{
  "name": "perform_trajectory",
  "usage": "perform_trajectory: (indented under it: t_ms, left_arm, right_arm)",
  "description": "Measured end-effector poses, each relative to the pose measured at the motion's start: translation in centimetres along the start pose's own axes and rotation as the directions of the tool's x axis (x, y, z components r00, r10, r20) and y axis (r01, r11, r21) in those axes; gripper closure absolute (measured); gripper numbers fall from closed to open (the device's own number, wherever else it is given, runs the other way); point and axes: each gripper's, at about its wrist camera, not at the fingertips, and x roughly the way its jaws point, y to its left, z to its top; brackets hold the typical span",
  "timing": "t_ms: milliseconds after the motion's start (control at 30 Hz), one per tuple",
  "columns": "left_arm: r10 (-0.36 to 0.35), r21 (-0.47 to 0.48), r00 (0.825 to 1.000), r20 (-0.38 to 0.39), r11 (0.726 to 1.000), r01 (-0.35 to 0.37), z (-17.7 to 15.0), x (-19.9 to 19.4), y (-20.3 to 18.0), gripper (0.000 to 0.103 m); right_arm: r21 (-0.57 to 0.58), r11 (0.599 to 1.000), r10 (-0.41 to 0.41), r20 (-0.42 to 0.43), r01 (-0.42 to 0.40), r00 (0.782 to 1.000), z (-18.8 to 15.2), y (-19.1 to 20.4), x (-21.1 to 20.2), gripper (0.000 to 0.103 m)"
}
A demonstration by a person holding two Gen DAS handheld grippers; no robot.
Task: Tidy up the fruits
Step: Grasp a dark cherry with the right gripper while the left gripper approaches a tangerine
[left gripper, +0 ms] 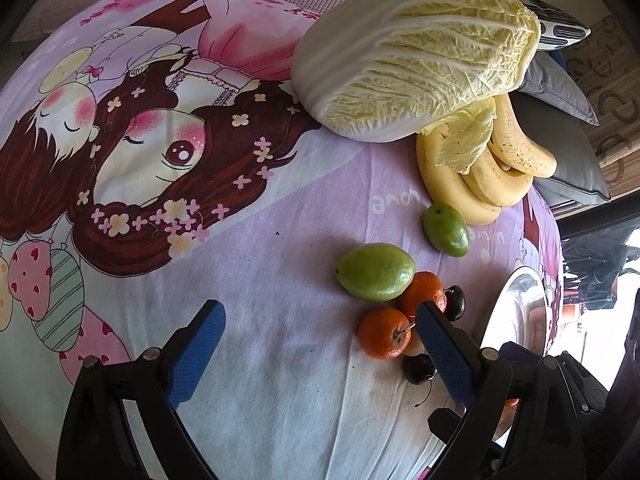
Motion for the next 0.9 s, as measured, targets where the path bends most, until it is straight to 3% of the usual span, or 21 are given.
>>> perform_trajectory:
  t_ms: [133,400,567,733,900]
  left_arm:
    - [-0.048,-0.011,0.999,-0.023,0.999,0.048,0.3,0.5,-0.5,0.01]
    - [-0.08,0.06,0.994,-0.076,0.995,0.084,0.4,2.6,-3.0,0.032]
    - [-0.07,0.095,0.99,-0.119,0.992,0.082,0.1,4.6,-4.9,0.052]
    - [-0.083,0.107,0.986,-0.142,0.989,0.099,0.3,6.1,-6.4,0.06]
    - [-0.09,0.114,0.984,-0.152,0.988,0.108,0.3,6.9,-7.2,0.062]
  right_arm:
    - [-0.019,1.0,-0.011,-0.015,0.01,1.0,-0.2,0.4,0.8,0.023]
    - [-0.052,0.998,-0.02,-0.048,0.018,0.999,-0.4,0.9,2.4,0.054]
    - [-0.08,0.995,-0.066,-0.06,0.061,0.996,-0.5,1.3,3.6,0.055]
    - [-0.089,0.992,-0.095,-0.066,0.089,0.993,-0.4,1.5,4.3,0.057]
    - [-0.078,0.992,-0.107,-0.067,0.102,0.992,-0.4,1.4,4.7,0.062]
